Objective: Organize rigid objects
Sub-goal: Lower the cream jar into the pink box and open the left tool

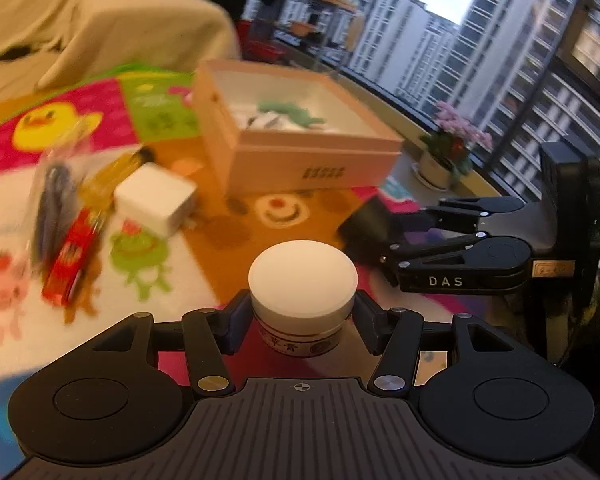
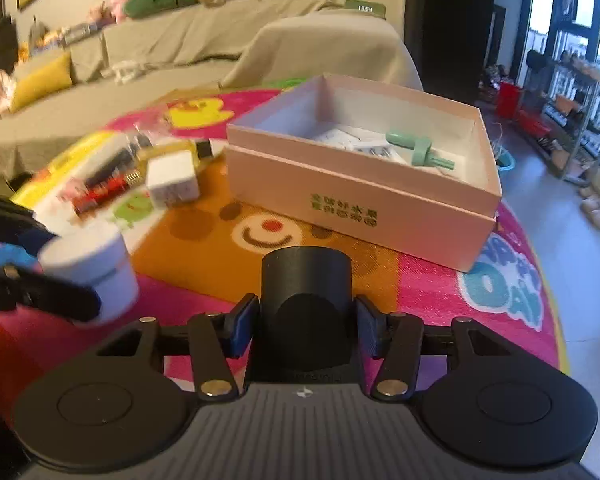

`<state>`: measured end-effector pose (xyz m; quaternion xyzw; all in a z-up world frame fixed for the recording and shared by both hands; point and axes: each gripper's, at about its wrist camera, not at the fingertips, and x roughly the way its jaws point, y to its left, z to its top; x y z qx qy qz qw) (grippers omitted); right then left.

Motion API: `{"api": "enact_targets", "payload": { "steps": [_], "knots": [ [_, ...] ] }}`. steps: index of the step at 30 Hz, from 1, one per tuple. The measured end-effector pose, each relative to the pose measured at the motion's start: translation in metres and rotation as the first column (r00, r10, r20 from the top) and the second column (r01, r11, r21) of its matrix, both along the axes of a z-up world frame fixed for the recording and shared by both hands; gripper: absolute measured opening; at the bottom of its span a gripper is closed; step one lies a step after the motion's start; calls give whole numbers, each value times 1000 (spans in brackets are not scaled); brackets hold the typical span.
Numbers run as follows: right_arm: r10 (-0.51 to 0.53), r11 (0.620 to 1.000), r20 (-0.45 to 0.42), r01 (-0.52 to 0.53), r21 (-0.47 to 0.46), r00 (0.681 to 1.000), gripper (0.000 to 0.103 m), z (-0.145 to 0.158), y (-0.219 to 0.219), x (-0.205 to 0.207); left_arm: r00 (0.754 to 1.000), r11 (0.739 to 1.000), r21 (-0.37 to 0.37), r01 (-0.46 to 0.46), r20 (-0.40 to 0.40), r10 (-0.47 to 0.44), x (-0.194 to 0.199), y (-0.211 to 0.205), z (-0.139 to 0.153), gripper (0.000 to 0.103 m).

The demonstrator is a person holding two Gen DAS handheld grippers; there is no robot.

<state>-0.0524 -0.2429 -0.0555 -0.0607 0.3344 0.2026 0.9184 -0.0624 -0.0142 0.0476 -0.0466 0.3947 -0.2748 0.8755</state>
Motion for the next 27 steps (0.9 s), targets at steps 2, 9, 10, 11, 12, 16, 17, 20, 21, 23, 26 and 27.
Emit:
{"api": "enact_targets", "payload": {
  "steps": [2,9,10,11,12,16,17,20,21,23,26,27],
  "knots": [
    [0,999,-10,0,48,1000,51,8,-6,-2,999,1000,10,10,42,-10,10,-7,11,59],
    [-39,992,70,30,124,997,43,34,-22,-16,986,1000,-1,-26,165,26,103,-50,48,59],
    [-43,992,75,33,125,996,43,34,-23,-17,988,999,-3,-37,148,37,119,-58,47,59],
    [-44,991,74,34,126,996,42,33,-24,-17,991,999,-7,-48,128,49,135,-65,44,59],
    [-44,991,71,35,129,996,42,31,-26,-18,991,998,-4,-62,116,63,147,-71,41,59],
    [-49,990,67,40,138,997,38,24,-34,-17,993,989,106,-101,73,93,180,-93,18,60],
    [-47,989,67,38,142,997,35,22,-35,-17,994,987,124,-100,48,95,184,-97,10,60],
    [-40,990,68,30,139,997,28,17,-37,-16,995,979,191,-79,80,64,177,-103,3,59],
    [-37,990,64,28,135,997,27,16,-37,-15,995,978,197,-67,81,52,174,-104,3,59],
    [-26,992,54,19,125,998,27,12,-35,-12,998,983,179,-35,59,24,169,-103,4,59],
    [-34,994,54,29,101,998,43,6,-30,-6,998,985,172,-16,56,6,161,-99,6,55],
    [-46,995,62,40,88,997,54,3,-28,-3,997,987,160,-35,70,24,159,-95,9,55]
  ]
}}
